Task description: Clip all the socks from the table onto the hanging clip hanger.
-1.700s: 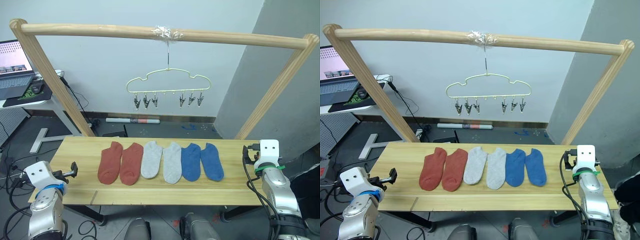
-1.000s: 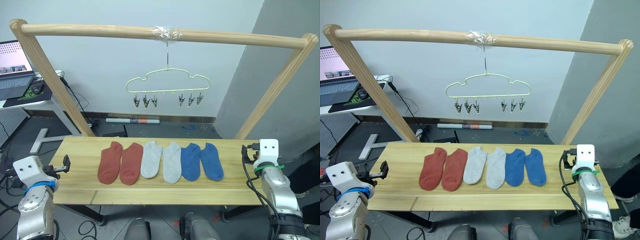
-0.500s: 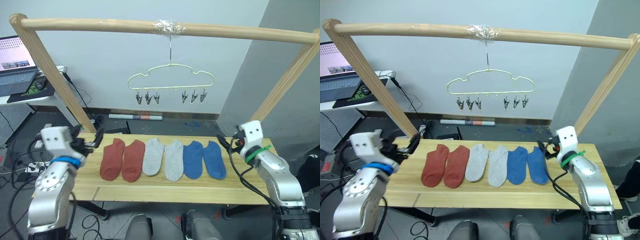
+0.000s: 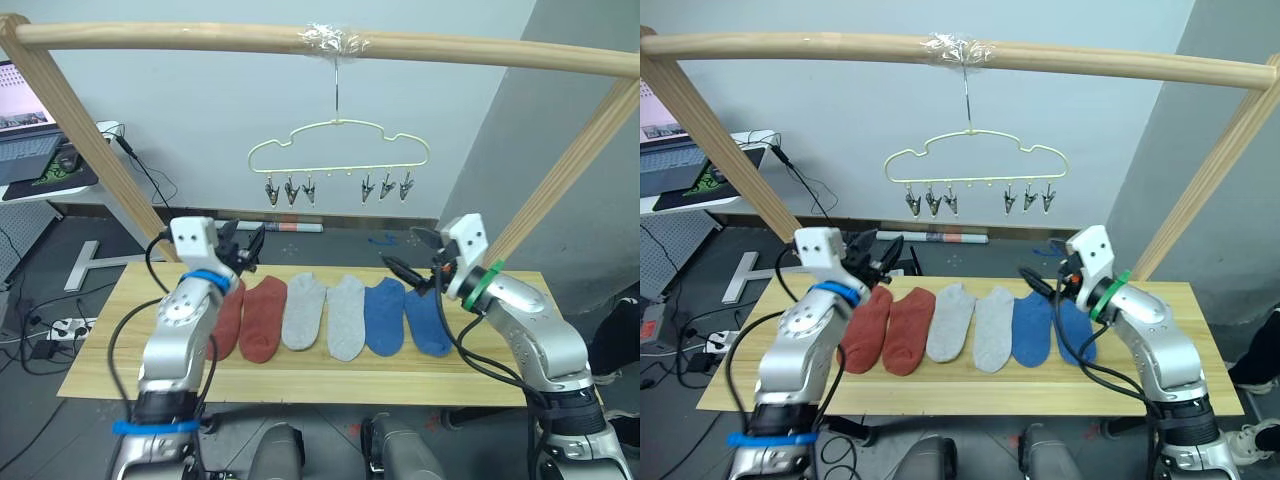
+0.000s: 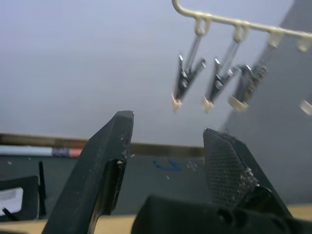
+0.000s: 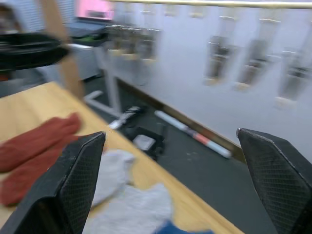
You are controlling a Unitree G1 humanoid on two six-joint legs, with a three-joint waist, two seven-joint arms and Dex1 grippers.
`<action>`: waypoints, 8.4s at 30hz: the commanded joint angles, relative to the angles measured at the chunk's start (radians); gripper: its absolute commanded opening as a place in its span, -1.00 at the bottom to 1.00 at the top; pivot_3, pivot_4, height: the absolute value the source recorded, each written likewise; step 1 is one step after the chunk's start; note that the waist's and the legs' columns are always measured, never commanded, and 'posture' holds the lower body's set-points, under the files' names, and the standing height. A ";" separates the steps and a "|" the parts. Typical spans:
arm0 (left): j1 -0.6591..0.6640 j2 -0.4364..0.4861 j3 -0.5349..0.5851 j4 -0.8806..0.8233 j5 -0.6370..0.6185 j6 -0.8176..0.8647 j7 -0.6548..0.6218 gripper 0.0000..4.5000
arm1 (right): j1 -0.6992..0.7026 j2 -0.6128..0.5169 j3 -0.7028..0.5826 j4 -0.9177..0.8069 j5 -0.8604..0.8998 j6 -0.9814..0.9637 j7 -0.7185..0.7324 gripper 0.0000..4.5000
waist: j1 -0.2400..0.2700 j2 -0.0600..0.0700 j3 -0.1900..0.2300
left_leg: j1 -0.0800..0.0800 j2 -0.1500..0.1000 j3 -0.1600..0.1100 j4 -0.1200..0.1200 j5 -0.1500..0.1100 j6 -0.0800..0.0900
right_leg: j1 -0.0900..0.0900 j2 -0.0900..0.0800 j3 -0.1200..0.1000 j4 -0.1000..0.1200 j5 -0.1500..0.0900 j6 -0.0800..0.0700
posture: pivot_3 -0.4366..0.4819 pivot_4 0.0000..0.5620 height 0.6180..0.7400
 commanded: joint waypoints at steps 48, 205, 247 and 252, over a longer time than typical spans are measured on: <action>-0.302 -0.058 0.010 0.410 0.100 -0.335 0.052 -0.01 | -0.149 0.080 -0.002 -0.076 0.080 0.073 -0.043 1.00 | -0.023 -0.004 0.038 | -0.008 0.001 0.000 -0.001 0.000 0.000 | -0.006 -0.001 -0.002 -0.003 0.001 0.002 | -0.25 -0.10 1.00; -0.138 -0.018 0.340 -0.187 -0.957 0.692 0.201 -0.88 | -0.362 0.248 0.373 0.433 -0.718 -0.559 -0.165 -0.98 | -0.004 -0.001 0.062 | -0.015 0.001 -0.002 0.000 0.001 -0.002 | -0.007 -0.004 -0.001 -0.012 0.005 0.009 | -0.03 0.01 1.00; 0.157 0.326 0.373 -0.405 -1.094 0.773 0.091 1.00 | -0.320 0.417 0.251 0.473 -0.436 -0.285 -0.077 -0.01 | 0.006 -0.002 0.065 | -0.016 0.003 -0.008 -0.002 0.001 -0.008 | -0.010 -0.006 -0.002 -0.012 0.004 0.007 | 0.07 -0.14 1.00; 0.168 0.339 0.329 -0.431 -1.003 0.720 0.055 1.00 | -0.278 0.391 0.237 0.415 -0.391 -0.208 -0.057 0.79 | 0.021 -0.002 0.064 | -0.018 0.002 -0.007 -0.001 0.002 -0.008 | -0.010 -0.010 -0.003 -0.013 0.004 0.006 | 0.07 -0.16 1.00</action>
